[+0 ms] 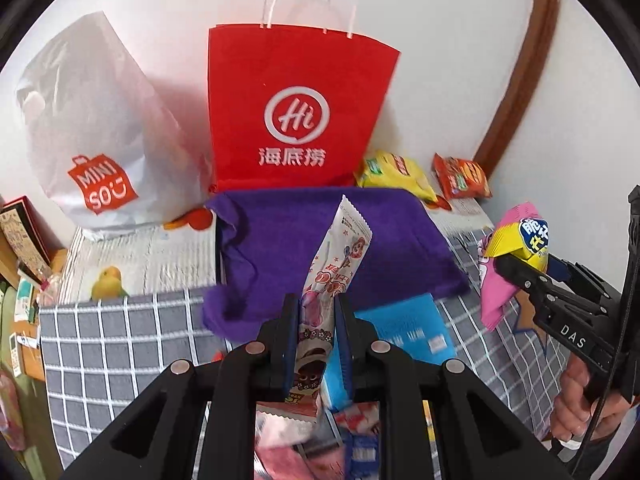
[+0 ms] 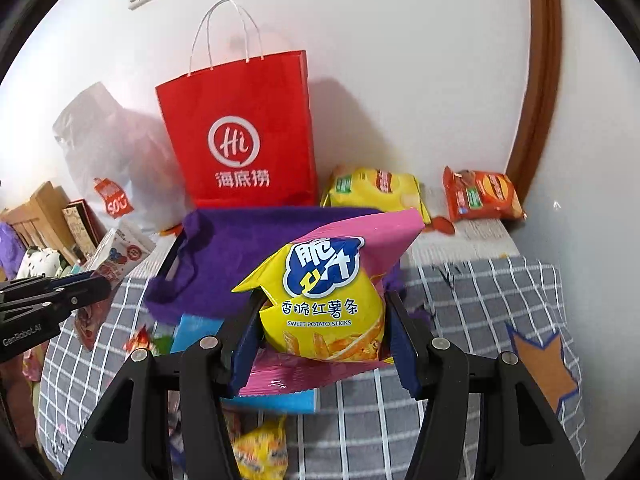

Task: Organize snacks
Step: 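Carry both snacks over the purple towel with both tools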

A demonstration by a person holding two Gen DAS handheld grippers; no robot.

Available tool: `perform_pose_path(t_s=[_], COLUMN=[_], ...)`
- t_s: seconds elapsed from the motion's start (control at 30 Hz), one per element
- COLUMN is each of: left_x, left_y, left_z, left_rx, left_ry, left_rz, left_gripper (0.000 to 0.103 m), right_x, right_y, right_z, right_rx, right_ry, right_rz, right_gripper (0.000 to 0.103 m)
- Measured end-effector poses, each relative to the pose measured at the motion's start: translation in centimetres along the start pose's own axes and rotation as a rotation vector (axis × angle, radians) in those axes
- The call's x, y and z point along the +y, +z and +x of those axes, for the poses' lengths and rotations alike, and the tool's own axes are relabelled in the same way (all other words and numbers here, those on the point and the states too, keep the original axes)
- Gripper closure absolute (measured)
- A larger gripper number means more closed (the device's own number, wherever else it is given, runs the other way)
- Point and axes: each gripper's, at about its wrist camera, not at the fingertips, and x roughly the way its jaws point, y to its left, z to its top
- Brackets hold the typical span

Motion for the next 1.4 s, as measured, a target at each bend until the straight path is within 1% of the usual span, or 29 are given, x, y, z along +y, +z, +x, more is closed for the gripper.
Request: perform_pose_path(t_s=[0.13, 0.27, 0.5, 0.6, 0.7, 0.83, 0.9, 0.97, 1.0, 1.03, 1.1, 1.17, 1.4], left_x=[0.6, 0.9, 1.6, 1.9, 2.0, 2.4, 2.9, 3.3, 3.4, 3.5, 3.9, 4.0, 4.2], left_y=[1.8, 3.1, 6.7, 7.9, 8.5, 8.5, 8.1, 7.8, 7.7, 7.7, 7.6, 7.5, 7.0], left_z=[1.8, 3.7, 7.2, 8.6, 10.1, 12.5, 13.9, 15.0, 15.5, 15.7, 15.9, 16.4, 18.0], left_rx=[-0.004, 0.005, 0.013, 0.012, 0.02, 0.032, 0.049, 0.066, 0.088, 0.091, 0.089, 0.098, 0.14], left_ry=[0.007, 0.017, 0.033, 0.032, 0.026, 0.032, 0.048, 0.059, 0.062, 0.058, 0.046, 0.036, 0.037], left_rz=[0.004, 0.011, 0.008, 0.004, 0.001, 0.004, 0.005, -0.009, -0.004, 0.001, -0.018, -0.011, -0.022], left_gripper=[0.085, 0.085, 0.085, 0.086, 0.086, 0.085, 0.085, 0.085, 0.086, 0.086, 0.086, 0.086, 0.085], right_x=[-0.2, -0.2, -0.8, -0.8, -0.9, -1.2, -1.5, -1.6, -1.7, -1.8, -1.8, -2.0, -2.1], right_y=[2.2, 3.8, 6.6, 8.0, 8.8, 8.7, 8.2, 8.1, 7.9, 7.8, 7.6, 7.3, 6.1], right_z=[2.2, 4.6, 8.6, 10.1, 11.6, 14.2, 15.6, 17.0, 17.3, 17.4, 18.1, 18.6, 20.9], right_rx=[0.001, 0.004, 0.018, 0.006, 0.008, 0.026, 0.044, 0.09, 0.089, 0.084, 0.102, 0.116, 0.204], right_ry=[-0.006, -0.011, 0.002, -0.027, -0.006, -0.015, -0.006, -0.015, -0.021, -0.026, -0.034, -0.038, -0.037], right_rz=[0.0, -0.006, -0.013, -0.011, 0.001, 0.006, 0.009, 0.004, -0.001, -0.009, -0.03, -0.037, -0.075], right_gripper=[0.045, 0.045, 0.045, 0.045, 0.045, 0.045, 0.045, 0.045, 0.045, 0.045, 0.045, 0.045, 0.045])
